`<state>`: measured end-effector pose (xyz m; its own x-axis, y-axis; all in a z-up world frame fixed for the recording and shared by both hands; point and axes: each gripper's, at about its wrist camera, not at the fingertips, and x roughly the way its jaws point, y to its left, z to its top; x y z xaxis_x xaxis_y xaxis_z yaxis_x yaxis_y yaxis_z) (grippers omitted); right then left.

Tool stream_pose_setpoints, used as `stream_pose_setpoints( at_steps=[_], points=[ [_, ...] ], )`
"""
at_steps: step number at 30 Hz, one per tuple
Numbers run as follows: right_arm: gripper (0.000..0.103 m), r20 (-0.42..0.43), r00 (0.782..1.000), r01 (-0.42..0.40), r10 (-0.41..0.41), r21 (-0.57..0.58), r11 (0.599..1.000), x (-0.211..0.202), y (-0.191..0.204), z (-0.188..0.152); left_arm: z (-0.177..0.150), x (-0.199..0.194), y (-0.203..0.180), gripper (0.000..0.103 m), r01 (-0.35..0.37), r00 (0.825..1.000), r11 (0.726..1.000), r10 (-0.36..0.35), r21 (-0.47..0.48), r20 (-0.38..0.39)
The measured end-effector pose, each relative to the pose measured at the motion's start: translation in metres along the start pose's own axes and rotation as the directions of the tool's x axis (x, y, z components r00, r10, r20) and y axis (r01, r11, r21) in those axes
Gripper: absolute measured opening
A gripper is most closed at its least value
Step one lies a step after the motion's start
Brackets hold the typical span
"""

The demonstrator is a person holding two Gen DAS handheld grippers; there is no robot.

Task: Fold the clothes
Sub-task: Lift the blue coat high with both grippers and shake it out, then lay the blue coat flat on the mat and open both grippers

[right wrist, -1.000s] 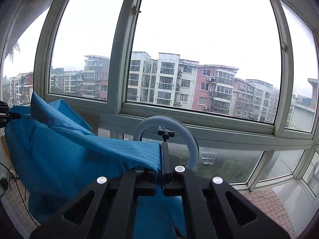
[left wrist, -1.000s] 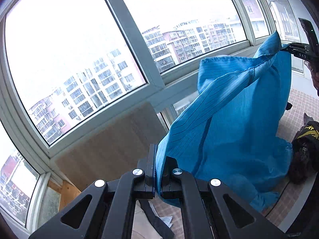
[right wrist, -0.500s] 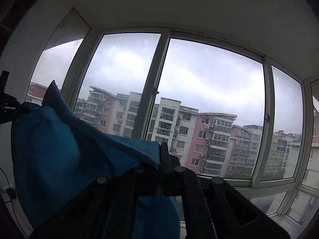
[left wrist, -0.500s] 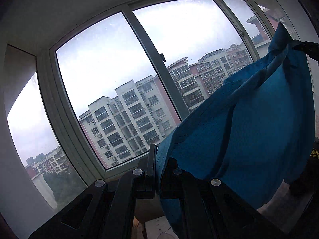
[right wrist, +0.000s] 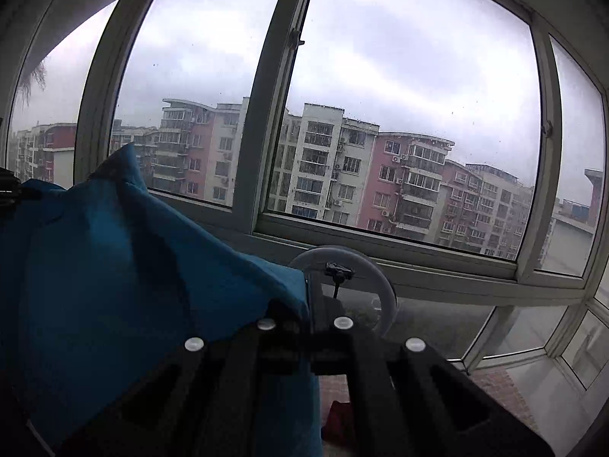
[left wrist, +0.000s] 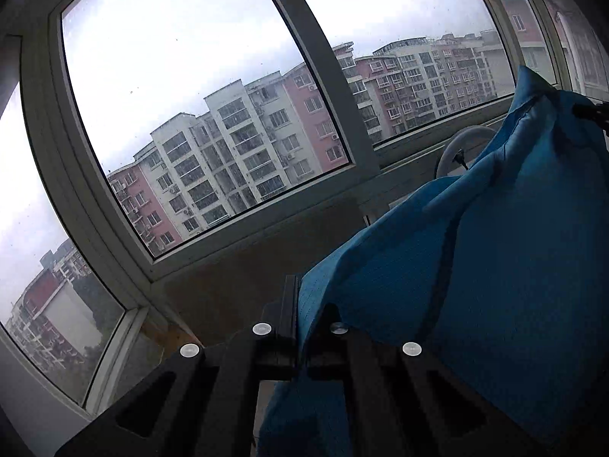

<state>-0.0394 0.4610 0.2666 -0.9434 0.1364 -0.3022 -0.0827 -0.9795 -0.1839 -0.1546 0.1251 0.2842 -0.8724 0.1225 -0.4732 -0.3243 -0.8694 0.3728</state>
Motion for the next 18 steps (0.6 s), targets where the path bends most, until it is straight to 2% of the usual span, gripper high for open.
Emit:
stream_pose_setpoints(
  at_steps=[4, 7, 8, 10, 12, 14, 15, 16, 18],
  points=[
    [0.002, -0.113, 0.992, 0.047, -0.049, -0.021, 0.999, 0.11, 0.01, -0.031, -0.01, 0.117, -0.016, 0.001, 0.005, 0.994, 1.0, -0.006, -0.015, -0.108],
    [0.002, -0.182, 0.98, 0.075, -0.083, -0.051, 0.996, 0.182, 0.021, -0.057, -0.022, 0.191, -0.034, 0.001, -0.023, 0.985, 1.0, 0.022, -0.001, -0.174],
    [0.002, -0.208, 0.974, 0.082, -0.093, -0.065, 0.995, 0.204, 0.024, -0.068, -0.029, 0.214, -0.041, 0.001, -0.028, 0.98, 1.0, 0.029, 0.007, -0.198],
    [0.002, -0.266, 0.957, 0.093, -0.114, -0.09, 0.992, 0.247, 0.031, -0.094, -0.065, 0.24, -0.049, 0.001, -0.026, 0.965, 0.999, 0.03, 0.018, -0.262],
    [0.004, -0.366, 0.924, 0.079, -0.114, -0.109, 0.991, 0.286, 0.04, -0.126, -0.083, 0.271, -0.066, 0.005, -0.021, 0.946, 0.999, 0.029, 0.03, -0.322],
    [0.008, -0.469, 0.876, 0.055, -0.114, -0.137, 0.989, 0.316, 0.05, -0.159, -0.091, 0.267, -0.065, 0.006, -0.002, 0.943, 1.0, 0.011, 0.027, -0.333],
    [0.013, -0.51, 0.852, 0.046, -0.121, -0.157, 0.987, 0.325, 0.055, -0.175, -0.095, 0.265, -0.064, 0.006, 0.007, 0.941, 1.0, 0.002, 0.025, -0.338],
    [0.025, -0.55, 0.825, 0.036, -0.129, -0.176, 0.984, 0.334, 0.06, -0.19, -0.1, 0.263, -0.064, 0.006, 0.016, 0.939, 1.0, -0.007, 0.024, -0.344],
    [0.03, -0.582, 0.805, 0.014, -0.116, -0.177, 0.984, 0.335, 0.06, -0.208, -0.108, 0.259, -0.063, 0.007, 0.034, 0.935, 0.999, -0.025, 0.02, -0.354]
  ],
)
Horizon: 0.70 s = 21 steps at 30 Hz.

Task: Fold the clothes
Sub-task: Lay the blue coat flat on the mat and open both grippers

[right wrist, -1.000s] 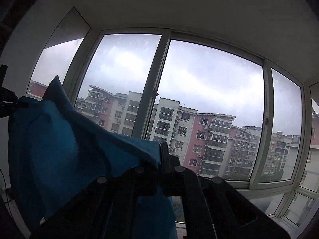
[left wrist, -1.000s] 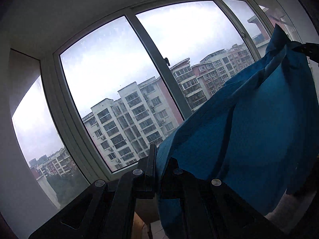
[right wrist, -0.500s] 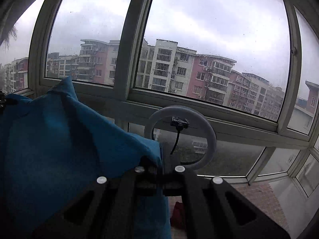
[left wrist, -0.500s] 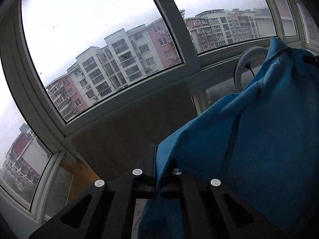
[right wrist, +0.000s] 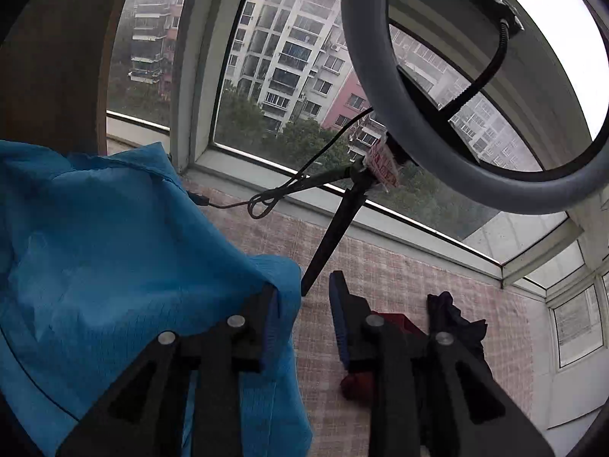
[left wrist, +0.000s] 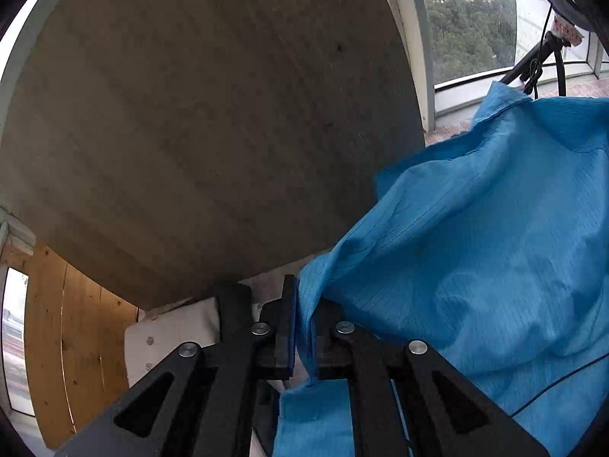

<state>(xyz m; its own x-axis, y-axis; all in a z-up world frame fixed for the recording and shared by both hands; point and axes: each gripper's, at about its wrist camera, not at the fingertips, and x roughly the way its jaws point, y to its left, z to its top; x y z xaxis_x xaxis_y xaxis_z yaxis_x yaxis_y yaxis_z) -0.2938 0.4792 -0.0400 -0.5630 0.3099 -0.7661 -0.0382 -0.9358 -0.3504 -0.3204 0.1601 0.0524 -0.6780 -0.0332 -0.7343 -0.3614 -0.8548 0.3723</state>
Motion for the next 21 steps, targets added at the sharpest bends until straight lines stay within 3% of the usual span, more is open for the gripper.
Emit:
stream_pose_setpoints(
  at_steps=[2, 4, 7, 10, 16, 21],
  points=[
    [0.037, -0.016, 0.999, -0.034, 0.034, 0.013, 0.999, -0.006, -0.009, -0.017, -0.009, -0.001, 0.001, 0.009, 0.018, 1.0, 1.0, -0.018, 0.003, -0.011],
    [0.051, -0.021, 0.997, -0.076, 0.077, 0.051, 0.996, -0.021, -0.019, -0.042, -0.018, -0.002, 0.001, 0.013, 0.037, 0.999, 0.999, -0.037, 0.006, -0.022],
    [0.06, -0.024, 0.988, -0.15, 0.153, 0.113, 0.982, -0.05, -0.035, -0.088, -0.032, -0.004, 0.002, 0.022, 0.065, 0.997, 0.998, -0.064, 0.01, -0.038],
    [0.067, -0.056, 0.971, -0.219, 0.232, 0.176, 0.96, -0.07, -0.034, -0.155, -0.052, -0.012, 0.007, 0.039, 0.1, 0.994, 0.995, -0.1, 0.004, -0.049],
    [0.067, -0.155, 0.946, -0.241, 0.283, 0.245, 0.939, -0.096, 0.004, -0.284, -0.183, -0.059, 0.032, 0.042, 0.184, 0.971, 0.98, -0.194, -0.08, -0.142],
    [0.067, -0.175, 0.925, -0.259, 0.339, 0.364, 0.895, -0.122, 0.005, -0.339, -0.302, -0.069, 0.037, 0.046, 0.196, 0.92, 0.953, -0.261, -0.232, -0.293]
  ],
)
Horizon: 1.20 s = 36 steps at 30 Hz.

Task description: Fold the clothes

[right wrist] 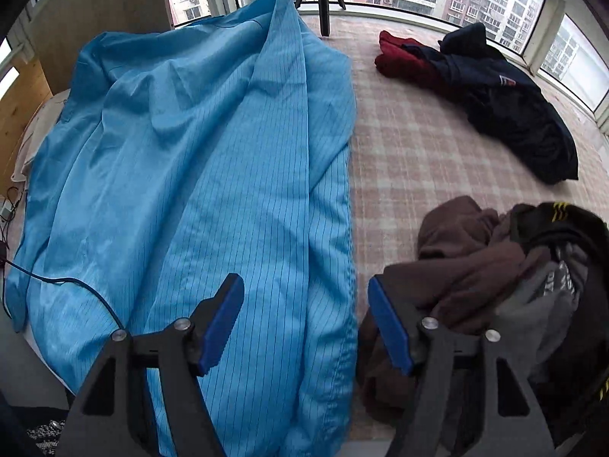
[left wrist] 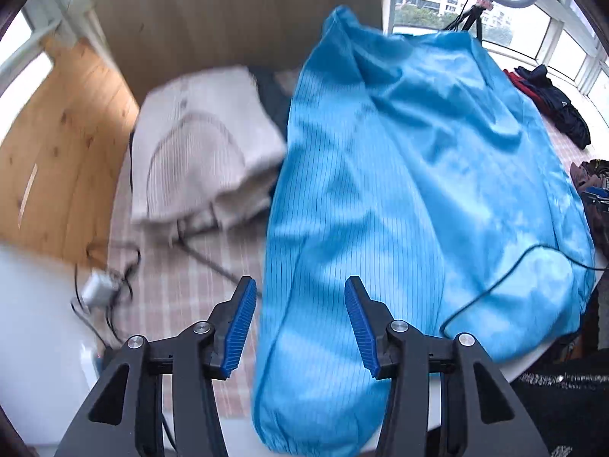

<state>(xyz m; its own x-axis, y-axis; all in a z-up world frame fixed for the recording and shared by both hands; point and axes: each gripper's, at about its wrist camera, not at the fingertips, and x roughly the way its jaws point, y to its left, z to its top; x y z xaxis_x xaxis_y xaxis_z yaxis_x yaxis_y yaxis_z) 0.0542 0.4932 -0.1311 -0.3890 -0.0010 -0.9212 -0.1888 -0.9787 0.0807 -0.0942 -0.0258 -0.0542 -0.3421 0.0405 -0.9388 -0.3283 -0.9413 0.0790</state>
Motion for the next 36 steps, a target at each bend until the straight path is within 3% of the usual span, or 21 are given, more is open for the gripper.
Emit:
stream_pose_setpoints(
  at_steps=[4, 8, 11, 13, 17, 19, 20, 21, 23, 24, 25, 26, 28, 30, 34, 36],
  points=[
    [0.067, 0.11, 0.994, 0.003, -0.008, 0.045, 0.999, -0.062, -0.02, -0.015, -0.07, 0.001, 0.025, 0.046, 0.057, 0.996, 0.991, -0.065, -0.119, -0.064],
    [0.072, 0.168, 0.977, -0.151, 0.129, 0.124, 0.981, -0.1, -0.041, -0.017, -0.095, 0.005, 0.025, 0.047, 0.061, 0.995, 0.991, -0.069, -0.118, -0.069],
    [0.073, 0.072, 0.997, -0.041, 0.036, 0.076, 0.996, -0.072, -0.019, -0.026, -0.095, 0.024, 0.001, 0.048, 0.138, 0.984, 0.986, -0.147, -0.089, -0.104],
    [0.073, 0.0, 0.999, -0.05, 0.05, 0.061, 0.997, -0.045, 0.0, -0.042, -0.096, 0.037, -0.022, 0.049, 0.166, 0.976, 0.985, -0.17, -0.042, -0.134],
    [0.073, -0.113, 0.99, -0.082, 0.089, 0.062, 0.995, 0.002, 0.03, -0.072, -0.098, 0.056, -0.063, 0.05, 0.162, 0.977, 0.983, -0.148, 0.087, -0.153],
    [0.073, -0.158, 0.986, -0.043, 0.047, 0.03, 0.999, 0.019, 0.042, -0.081, -0.097, 0.066, -0.072, 0.05, 0.128, 0.981, 0.981, -0.105, 0.143, -0.161],
    [0.073, -0.171, 0.985, -0.026, 0.029, 0.021, 0.999, 0.026, 0.046, -0.085, -0.096, 0.069, -0.073, 0.046, 0.118, 0.983, 0.98, -0.093, 0.159, -0.158],
    [0.073, -0.18, 0.983, -0.013, 0.016, 0.016, 1.0, 0.031, 0.049, -0.088, -0.096, 0.073, -0.074, 0.028, 0.108, 0.985, 0.979, -0.081, 0.174, -0.155],
    [0.073, -0.176, 0.984, -0.009, 0.014, 0.027, 1.0, 0.036, 0.051, -0.091, -0.092, 0.073, -0.068, 0.001, 0.106, 0.986, 0.979, -0.082, 0.172, -0.142],
    [0.063, -0.166, 0.986, -0.007, 0.012, 0.031, 0.999, 0.034, 0.05, -0.091, -0.09, 0.073, -0.063, 0.0, 0.108, 0.987, 0.98, -0.086, 0.165, -0.135],
    [0.026, -0.152, 0.988, -0.003, 0.008, 0.033, 0.999, 0.031, 0.049, -0.09, -0.088, 0.072, -0.058, 0.0, 0.11, 0.988, 0.981, -0.09, 0.159, -0.127],
    [0.004, -0.138, 0.99, 0.001, 0.004, 0.035, 0.999, 0.027, 0.048, -0.089, -0.085, 0.069, -0.053, 0.0, 0.104, 0.99, 0.982, -0.087, 0.155, -0.113],
    [0.003, -0.102, 0.994, -0.026, 0.034, 0.08, 0.996, 0.014, 0.037, -0.085, -0.076, 0.055, -0.033, 0.0, 0.051, 0.997, 0.988, -0.042, 0.148, -0.065],
    [0.003, -0.046, 0.999, -0.001, 0.006, 0.097, 0.995, -0.006, 0.024, -0.078, -0.062, 0.043, -0.006, 0.0, -0.023, 0.999, 0.993, 0.025, 0.115, -0.02],
    [0.002, 0.047, 0.998, 0.032, -0.04, 0.163, 0.986, -0.047, -0.006, -0.063, -0.044, 0.025, 0.056, 0.0, -0.144, 0.989, 0.989, 0.143, 0.021, 0.028],
    [0.002, 0.08, 0.995, 0.047, -0.063, 0.192, 0.98, -0.063, -0.017, -0.055, -0.042, 0.021, 0.071, 0.0, -0.111, 0.993, 0.994, 0.111, -0.012, 0.038]
  ],
)
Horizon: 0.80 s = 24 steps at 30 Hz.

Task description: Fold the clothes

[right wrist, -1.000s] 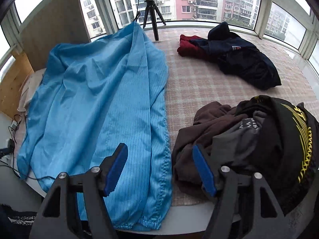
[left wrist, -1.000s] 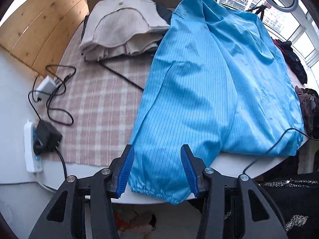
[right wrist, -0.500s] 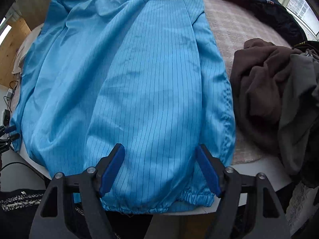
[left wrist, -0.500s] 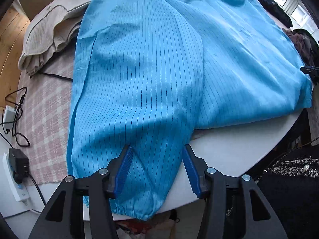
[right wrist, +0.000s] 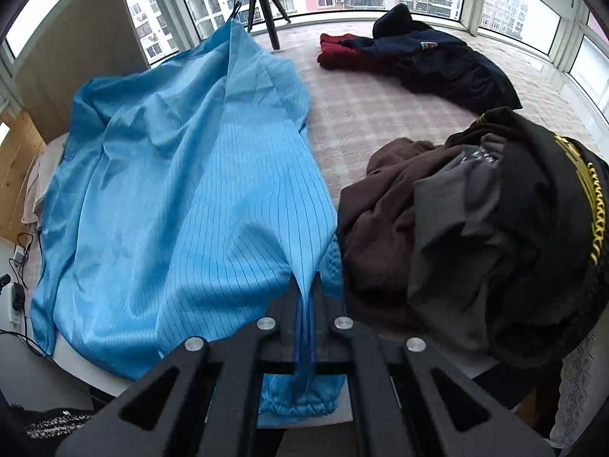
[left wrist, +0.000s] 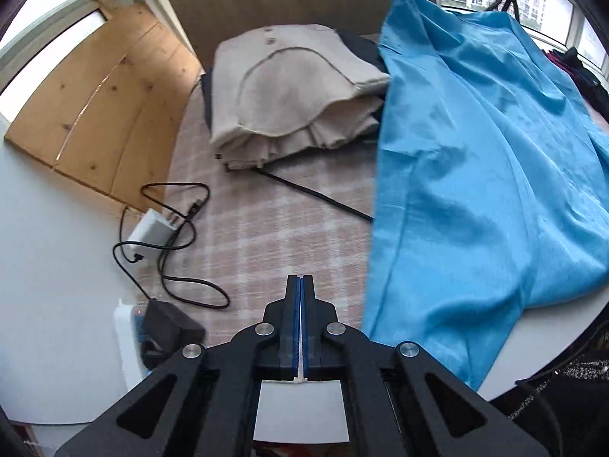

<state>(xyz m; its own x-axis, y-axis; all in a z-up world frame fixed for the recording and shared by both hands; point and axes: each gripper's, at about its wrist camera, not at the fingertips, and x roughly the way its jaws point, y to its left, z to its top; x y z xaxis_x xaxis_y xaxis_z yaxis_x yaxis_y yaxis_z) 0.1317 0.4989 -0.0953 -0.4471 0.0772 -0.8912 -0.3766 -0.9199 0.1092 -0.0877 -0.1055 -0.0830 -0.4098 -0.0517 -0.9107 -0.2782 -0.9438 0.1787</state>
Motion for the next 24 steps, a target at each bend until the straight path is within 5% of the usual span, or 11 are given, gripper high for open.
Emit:
stream_pose_setpoints(
  at_steps=[4, 6, 9, 11, 13, 14, 17, 18, 19, 23, 24],
  points=[
    [0.002, 0.042, 0.996, 0.08, -0.08, 0.013, 0.997, -0.014, -0.015, 0.02, -0.005, -0.001, -0.021, 0.007, 0.108, 0.994, 0.994, -0.108, 0.011, -0.001],
    [0.002, 0.063, 0.991, 0.12, -0.121, 0.021, 0.993, -0.021, -0.022, 0.03, -0.014, -0.002, -0.057, 0.039, 0.147, 0.989, 0.986, -0.147, 0.078, -0.003],
    [0.002, 0.093, 0.979, 0.178, -0.181, 0.034, 0.983, -0.031, -0.033, 0.046, -0.028, 0.0, -0.108, 0.053, 0.223, 0.975, 0.961, -0.223, 0.163, -0.018],
    [0.003, 0.084, 0.942, 0.321, -0.324, 0.043, 0.946, -0.029, -0.05, 0.059, -0.034, 0.008, -0.136, 0.054, 0.253, 0.968, 0.945, -0.249, 0.206, -0.045],
    [0.016, 0.039, 0.874, 0.484, -0.485, 0.033, 0.875, -0.021, -0.067, 0.07, -0.039, 0.017, -0.162, 0.054, 0.267, 0.964, 0.931, -0.257, 0.25, -0.072],
    [0.018, 0.031, 0.871, 0.489, -0.49, 0.044, 0.871, -0.022, -0.072, 0.071, -0.04, 0.023, -0.172, 0.054, 0.248, 0.969, 0.929, -0.235, 0.273, -0.081],
    [0.027, 0.073, 0.943, 0.317, -0.325, 0.101, 0.943, -0.037, -0.071, 0.067, -0.038, 0.039, -0.187, 0.054, 0.197, 0.98, 0.932, -0.177, 0.306, -0.092],
    [0.04, 0.092, 0.96, 0.254, -0.263, 0.1, 0.962, -0.042, -0.063, 0.064, -0.036, 0.043, -0.188, 0.05, 0.196, 0.98, 0.935, -0.173, 0.294, -0.103],
    [0.052, 0.106, 0.971, 0.204, -0.213, 0.091, 0.975, -0.046, -0.054, 0.06, -0.033, 0.046, -0.187, 0.046, 0.202, 0.978, 0.939, -0.178, 0.279, -0.111],
    [0.055, 0.118, 0.982, 0.145, -0.147, 0.023, 0.989, -0.045, -0.01, 0.046, -0.026, 0.044, -0.184, 0.014, 0.214, 0.975, 0.946, -0.192, 0.245, -0.109],
    [0.055, 0.112, 0.986, 0.126, -0.126, 0.012, 0.992, -0.043, -0.003, 0.043, -0.024, 0.044, -0.183, 0.014, 0.216, 0.975, 0.947, -0.193, 0.237, -0.114]
  ],
)
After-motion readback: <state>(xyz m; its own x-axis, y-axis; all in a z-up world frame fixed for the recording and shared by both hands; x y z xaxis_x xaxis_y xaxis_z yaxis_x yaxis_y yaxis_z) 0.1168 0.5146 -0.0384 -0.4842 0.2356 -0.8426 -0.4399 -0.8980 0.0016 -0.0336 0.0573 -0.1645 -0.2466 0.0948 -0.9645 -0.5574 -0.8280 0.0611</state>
